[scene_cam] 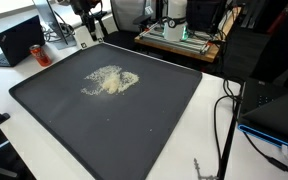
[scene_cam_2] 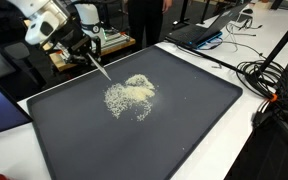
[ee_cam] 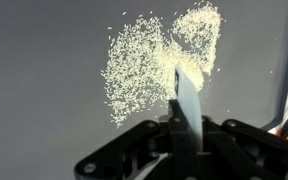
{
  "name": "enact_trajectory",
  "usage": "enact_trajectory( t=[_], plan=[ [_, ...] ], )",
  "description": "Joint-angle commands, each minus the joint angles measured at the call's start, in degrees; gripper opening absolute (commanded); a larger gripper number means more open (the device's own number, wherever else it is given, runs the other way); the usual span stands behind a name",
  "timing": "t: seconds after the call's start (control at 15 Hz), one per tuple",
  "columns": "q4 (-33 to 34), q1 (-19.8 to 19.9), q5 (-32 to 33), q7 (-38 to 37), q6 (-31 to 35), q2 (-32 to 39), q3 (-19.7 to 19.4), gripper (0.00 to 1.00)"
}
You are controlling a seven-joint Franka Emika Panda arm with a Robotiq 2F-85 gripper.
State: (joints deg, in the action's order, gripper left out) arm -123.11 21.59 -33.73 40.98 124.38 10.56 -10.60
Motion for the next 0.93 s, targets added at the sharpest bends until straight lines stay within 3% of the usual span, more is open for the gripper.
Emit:
enact_trajectory(
  t=[0.0,0.27,0.53,0.87],
  plan=[
    [-7.3,-5.1,8.5,-2.2,6.5,-8.8,0.6,0.01],
    [-10.0,-10.0,17.4,-6.9,11.8,-11.8,2.2,0.01],
    [-10.9,-13.6,20.2,-11.8,12.6,-11.8,4.0,0.01],
    [-9.8,-16.4,22.6,-25.1,15.4,-8.9,6.0,0.01]
  ],
)
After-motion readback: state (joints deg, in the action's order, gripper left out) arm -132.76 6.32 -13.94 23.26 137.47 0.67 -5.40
